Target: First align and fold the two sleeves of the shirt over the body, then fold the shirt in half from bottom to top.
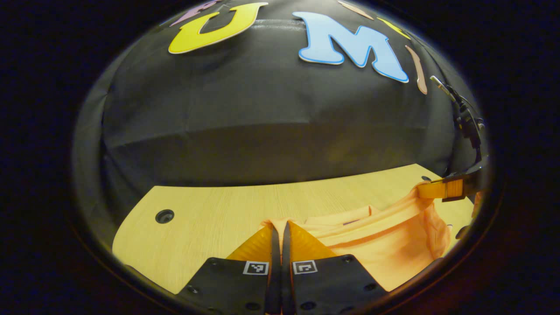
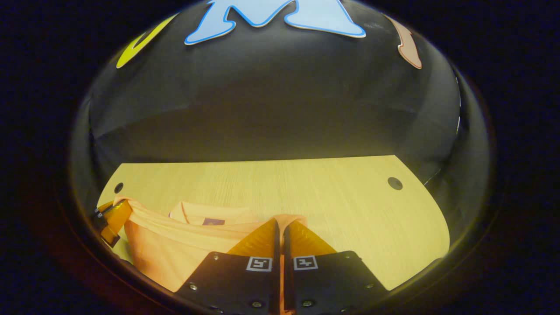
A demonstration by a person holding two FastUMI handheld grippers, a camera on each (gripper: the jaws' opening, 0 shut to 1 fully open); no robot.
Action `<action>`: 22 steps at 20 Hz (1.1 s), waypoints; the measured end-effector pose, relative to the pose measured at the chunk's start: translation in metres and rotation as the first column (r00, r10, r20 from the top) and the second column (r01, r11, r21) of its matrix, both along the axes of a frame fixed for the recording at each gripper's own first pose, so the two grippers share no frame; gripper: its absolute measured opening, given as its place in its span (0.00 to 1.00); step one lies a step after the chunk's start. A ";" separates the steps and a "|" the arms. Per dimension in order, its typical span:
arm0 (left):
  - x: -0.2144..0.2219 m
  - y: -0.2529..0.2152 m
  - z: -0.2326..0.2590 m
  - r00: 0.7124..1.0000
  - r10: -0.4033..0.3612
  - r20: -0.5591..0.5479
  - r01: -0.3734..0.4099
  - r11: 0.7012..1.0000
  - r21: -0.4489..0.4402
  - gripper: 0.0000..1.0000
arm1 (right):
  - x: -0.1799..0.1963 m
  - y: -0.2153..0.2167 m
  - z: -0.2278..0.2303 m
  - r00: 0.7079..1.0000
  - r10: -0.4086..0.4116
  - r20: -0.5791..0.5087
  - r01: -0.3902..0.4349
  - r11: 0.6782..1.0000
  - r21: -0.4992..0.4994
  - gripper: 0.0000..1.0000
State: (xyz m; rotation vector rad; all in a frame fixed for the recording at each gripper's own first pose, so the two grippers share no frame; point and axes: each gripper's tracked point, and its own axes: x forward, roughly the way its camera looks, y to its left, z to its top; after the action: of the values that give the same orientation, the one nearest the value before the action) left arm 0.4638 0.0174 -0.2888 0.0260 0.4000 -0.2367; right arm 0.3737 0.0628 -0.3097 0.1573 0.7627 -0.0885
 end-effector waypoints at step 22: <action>-0.086 0.007 0.083 0.994 0.084 0.066 -0.082 0.996 -0.029 0.91 | -0.077 -0.019 0.069 0.987 0.124 0.103 -0.113 0.987 -0.113 0.96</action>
State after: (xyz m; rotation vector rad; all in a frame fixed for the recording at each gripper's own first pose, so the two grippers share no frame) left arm 0.3775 0.0248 -0.2058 -0.0088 0.3299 -0.1587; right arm 0.2967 0.0438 -0.2404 0.0143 0.6542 -0.0075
